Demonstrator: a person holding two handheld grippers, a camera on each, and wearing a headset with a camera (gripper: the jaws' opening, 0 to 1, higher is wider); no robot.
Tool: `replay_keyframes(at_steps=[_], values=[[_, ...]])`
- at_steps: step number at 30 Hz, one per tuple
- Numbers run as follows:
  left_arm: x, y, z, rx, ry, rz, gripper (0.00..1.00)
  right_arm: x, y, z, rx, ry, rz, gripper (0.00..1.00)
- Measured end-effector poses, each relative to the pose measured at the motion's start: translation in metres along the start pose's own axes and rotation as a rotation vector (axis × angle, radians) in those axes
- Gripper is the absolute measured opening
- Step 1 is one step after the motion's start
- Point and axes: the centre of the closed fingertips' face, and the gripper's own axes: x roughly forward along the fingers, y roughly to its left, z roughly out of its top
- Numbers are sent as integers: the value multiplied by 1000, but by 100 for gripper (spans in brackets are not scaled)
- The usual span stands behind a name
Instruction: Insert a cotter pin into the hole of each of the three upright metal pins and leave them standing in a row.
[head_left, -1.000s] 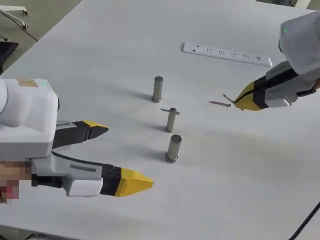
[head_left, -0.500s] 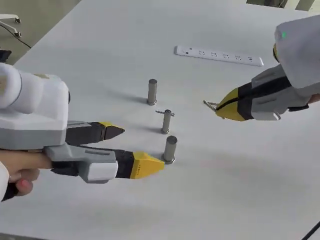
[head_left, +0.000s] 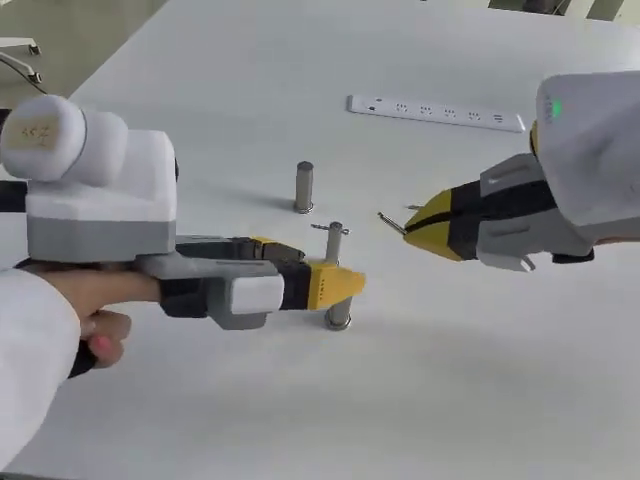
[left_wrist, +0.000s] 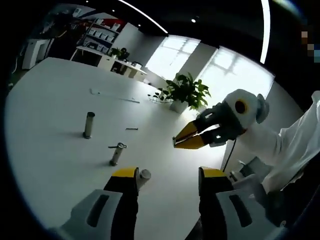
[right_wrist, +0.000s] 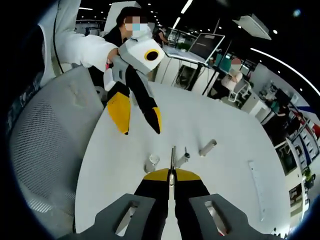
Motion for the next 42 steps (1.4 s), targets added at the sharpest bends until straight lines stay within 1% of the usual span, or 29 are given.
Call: replay_keyframes(at_steps=[1, 2, 3, 4, 6, 8, 9, 11, 12, 13, 15, 19, 21, 27, 33, 36, 37, 38, 42], values=[[1, -1, 2, -7, -7, -2, 45, 1, 2, 0, -14, 8, 0, 0], [2, -1, 3, -18, -12, -3, 45, 2, 4, 1, -20, 6, 2, 0], [5, -5, 5, -57, -23, -24, 44, 4, 5, -1, -30, 4, 0, 0], [6, -6, 6, -82, -28, -34, 41, 4, 8, 1, -37, -1, 0, 0], [9, -5, 5, -80, -18, -32, 37, 5, 9, 4, -53, -1, -8, 0], [11, -5, 3, -86, -10, -26, 35, 7, 7, 3, -74, 3, -11, 0], [12, -5, 2, -104, -2, -29, 33, 7, 8, 4, -82, 0, -15, 0], [14, -5, 1, -116, 0, -33, 29, 8, 11, 6, -90, 0, -11, 0], [15, -5, 0, -121, 9, -34, 29, 9, 14, 7, -101, 0, -10, 0], [16, -4, -3, -128, 27, -24, 29, 9, 15, 8, -105, 0, -11, 0], [18, -2, -5, -113, 34, -12, 29, 10, 18, 10, -105, -6, -10, 0], [21, -1, -5, -136, 28, -14, 20, 12, 24, 13, -112, -10, 0, 0], [23, 2, -7, -142, 33, -5, 17, 15, 28, 13, -119, -9, 7, 0], [24, 3, -10, -170, 39, -3, 9, 17, 30, 13, -129, -10, 13, 0], [24, 2, -15, -176, 57, -10, 6, 19, 32, 14, -143, -6, 21, 0], [23, -1, -16, -188, 64, -25, 4, 19, 33, 14, -146, -5, 24, 0], [23, -1, -16, -183, 63, -30, 3, 19, 34, 15, -148, -5, 25, 0], [23, -2, -17, -164, 64, -39, 2, 19, 34, 14, -149, -4, 27, 0], [23, -2, -18, -181, 74, -37, 1, 19, 36, 15, -155, -4, 29, 0]])
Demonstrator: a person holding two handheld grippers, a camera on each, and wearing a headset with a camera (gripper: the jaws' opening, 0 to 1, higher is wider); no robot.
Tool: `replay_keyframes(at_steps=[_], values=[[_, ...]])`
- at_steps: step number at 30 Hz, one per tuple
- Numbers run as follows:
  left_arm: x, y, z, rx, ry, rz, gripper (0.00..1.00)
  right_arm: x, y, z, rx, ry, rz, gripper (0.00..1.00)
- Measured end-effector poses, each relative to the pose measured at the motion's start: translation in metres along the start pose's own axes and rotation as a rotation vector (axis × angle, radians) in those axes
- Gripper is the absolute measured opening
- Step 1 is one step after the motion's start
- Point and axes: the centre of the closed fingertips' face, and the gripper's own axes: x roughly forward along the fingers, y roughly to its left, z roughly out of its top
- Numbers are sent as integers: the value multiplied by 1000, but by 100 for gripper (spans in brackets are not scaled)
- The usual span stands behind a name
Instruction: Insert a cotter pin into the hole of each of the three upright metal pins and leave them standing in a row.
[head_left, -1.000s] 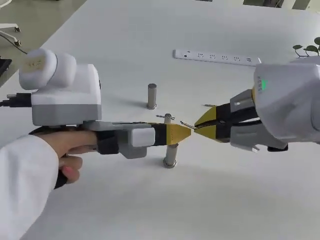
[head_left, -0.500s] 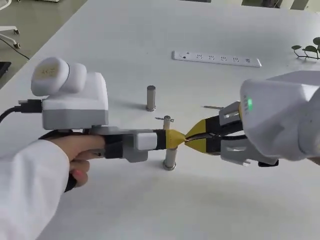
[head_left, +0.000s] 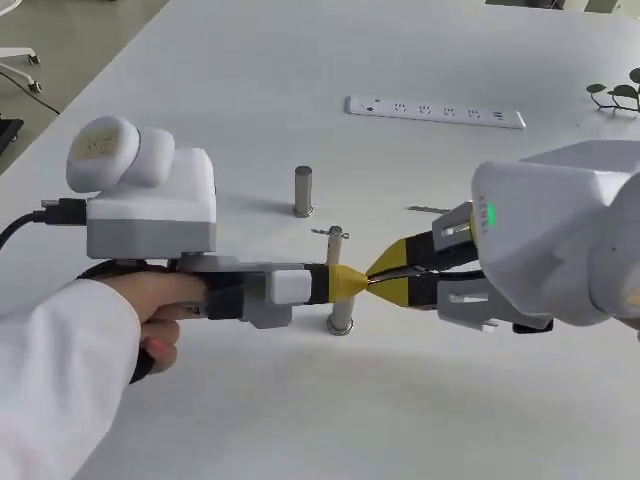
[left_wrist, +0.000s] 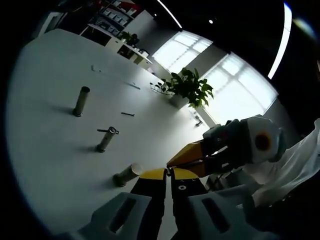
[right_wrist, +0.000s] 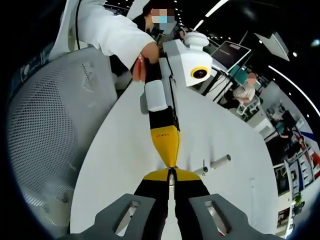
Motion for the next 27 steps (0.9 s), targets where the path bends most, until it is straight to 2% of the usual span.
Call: replay_keyframes(at_steps=[8, 10, 14, 18, 21, 23, 24, 25, 27], values=[[-1, -1, -2, 7, 10, 9, 0, 0, 3, 1, -3, -4, 5, 0], [-2, -2, -4, -31, 16, 8, 0, 0, 4, 1, 1, -11, 8, 0], [-4, -3, -4, -24, 18, 6, 0, -1, 4, 4, 26, -26, 9, 0], [-6, -2, -4, -56, 22, 6, 0, 0, 4, 5, 24, -35, 8, 0], [-8, -4, -4, -32, 18, 7, 0, 0, 3, 7, 15, -46, -1, 0], [-9, -4, -5, -10, 27, 8, 0, 1, 3, 3, 21, -36, 4, 8], [-10, -4, -9, 3, 51, 13, 0, 2, 3, -1, 44, -33, 14, 13], [-11, -3, -10, 25, 59, 18, 0, 3, 2, -2, 49, -35, 13, 15], [-13, -4, -10, 85, 60, 17, 0, 2, 6, -7, 118, -35, 35, 18]])
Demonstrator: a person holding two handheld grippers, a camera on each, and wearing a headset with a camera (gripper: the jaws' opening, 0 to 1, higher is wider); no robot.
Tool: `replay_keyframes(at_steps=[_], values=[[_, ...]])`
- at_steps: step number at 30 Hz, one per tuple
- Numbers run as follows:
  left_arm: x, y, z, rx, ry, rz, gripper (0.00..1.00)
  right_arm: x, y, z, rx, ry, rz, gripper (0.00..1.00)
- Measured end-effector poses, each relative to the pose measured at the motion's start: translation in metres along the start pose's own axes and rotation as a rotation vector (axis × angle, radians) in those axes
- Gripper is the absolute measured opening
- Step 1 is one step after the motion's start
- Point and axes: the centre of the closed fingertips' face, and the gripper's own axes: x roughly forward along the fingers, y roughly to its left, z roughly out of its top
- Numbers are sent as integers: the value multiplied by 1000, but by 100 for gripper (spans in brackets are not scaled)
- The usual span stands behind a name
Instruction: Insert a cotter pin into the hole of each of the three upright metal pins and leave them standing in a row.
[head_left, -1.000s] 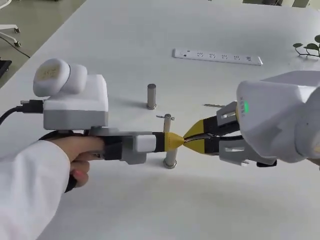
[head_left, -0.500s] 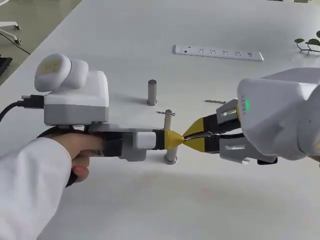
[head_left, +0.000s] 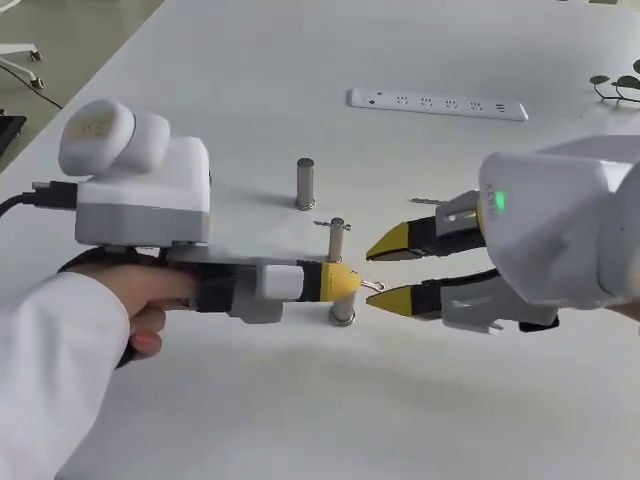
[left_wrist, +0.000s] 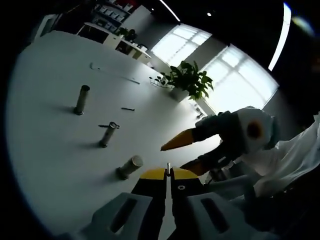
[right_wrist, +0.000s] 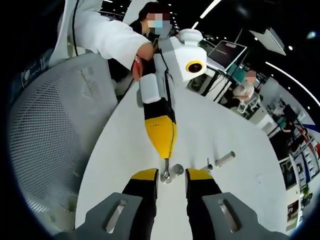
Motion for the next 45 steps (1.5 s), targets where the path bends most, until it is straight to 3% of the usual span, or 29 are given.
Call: replay_keyframes(at_steps=[3, 5, 6, 9, 12, 18, 21, 28, 32, 43, 45], values=[[-2, -2, 0, 106, 3, -4, 0, 0, 8, -1, 145, -45, 56, 23], [-3, -2, -1, 155, 11, -5, 0, -2, 13, 0, 228, -81, 89, 21], [-4, -3, -3, 169, 24, -5, 0, -2, 11, 1, 241, -91, 79, 18], [-6, -7, -4, 309, 37, -25, 0, -4, 8, 2, 327, -141, 95, 18], [-7, -13, -6, 399, 44, -55, 0, -5, 15, 5, 391, -173, 149, 17], [-8, -21, -11, 520, 69, -105, 0, -4, 29, 9, 384, -179, 199, 8], [-7, -25, -11, 538, 65, -126, 0, -1, 38, 5, 375, -146, 230, 5], [-5, -27, -17, 580, 98, -168, 0, -1, 42, 7, 392, -170, 251, 0], [-4, -26, -20, 599, 117, -179, 0, -2, 46, 4, 401, -154, 278, 0], [-4, -27, -29, 697, 166, -209, 0, -5, 54, 4, 346, -131, 317, 0], [-5, -28, -31, 736, 181, -217, 0, -5, 56, 6, 344, -130, 328, 0]])
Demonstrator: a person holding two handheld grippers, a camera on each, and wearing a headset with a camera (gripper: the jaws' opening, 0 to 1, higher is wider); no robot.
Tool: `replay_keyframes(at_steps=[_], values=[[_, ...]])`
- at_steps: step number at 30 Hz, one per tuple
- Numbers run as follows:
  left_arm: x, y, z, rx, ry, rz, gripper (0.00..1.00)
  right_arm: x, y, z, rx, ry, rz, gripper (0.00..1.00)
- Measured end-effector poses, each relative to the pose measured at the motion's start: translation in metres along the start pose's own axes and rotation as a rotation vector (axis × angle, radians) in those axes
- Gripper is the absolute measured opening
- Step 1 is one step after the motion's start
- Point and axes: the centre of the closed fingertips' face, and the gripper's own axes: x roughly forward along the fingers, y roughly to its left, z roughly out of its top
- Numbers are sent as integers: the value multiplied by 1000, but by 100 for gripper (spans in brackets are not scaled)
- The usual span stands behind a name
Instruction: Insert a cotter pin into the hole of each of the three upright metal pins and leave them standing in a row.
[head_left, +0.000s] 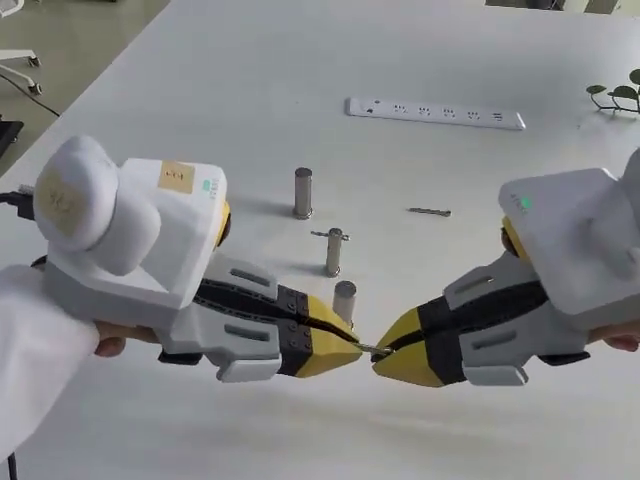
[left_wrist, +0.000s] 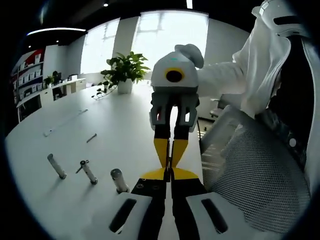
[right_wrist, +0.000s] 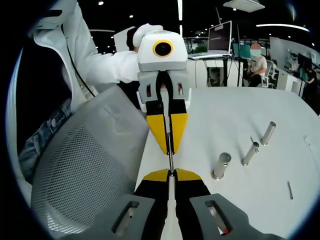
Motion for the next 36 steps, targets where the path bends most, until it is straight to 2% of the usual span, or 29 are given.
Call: replay_keyframes(at_steps=[2, 4, 11, 18, 21, 23, 25, 27, 28, 29, 31, 36], values=[[-1, -3, -1, 43, 20, -17, 0, 0, 4, 2, -1, 4, 15, 0], [-1, -5, -2, 57, 30, -28, 0, 1, 8, 3, -9, 11, 27, 0], [0, -5, -6, 73, 49, -30, 1, 0, 9, 7, 4, -3, 19, 0], [2, -1, 0, 64, 17, -16, 1, -8, 4, 5, 4, -13, -5, 0], [2, 8, 5, 69, -14, 30, 7, -10, 0, 3, 8, -14, -20, 0], [0, 14, 7, 79, -26, 58, 20, -13, -5, 0, 9, -11, -43, 0], [-1, 22, 7, 78, -26, 94, 29, -16, -13, -4, 19, -6, -78, 0], [-3, 37, 3, 58, -19, 162, 34, -18, -21, -6, 41, -5, -108, 0], [-4, 45, 2, 75, -19, 196, 38, -19, -25, -7, 52, -6, -126, 0], [-3, 44, 1, 72, -17, 189, 42, -21, -30, -9, 54, -7, -149, 0], [-2, 51, -1, 71, -18, 216, 48, -24, -38, -12, 59, 2, -180, 0], [5, 66, -14, 45, 9, 263, 46, -28, -54, -24, 52, 50, -242, 0]])
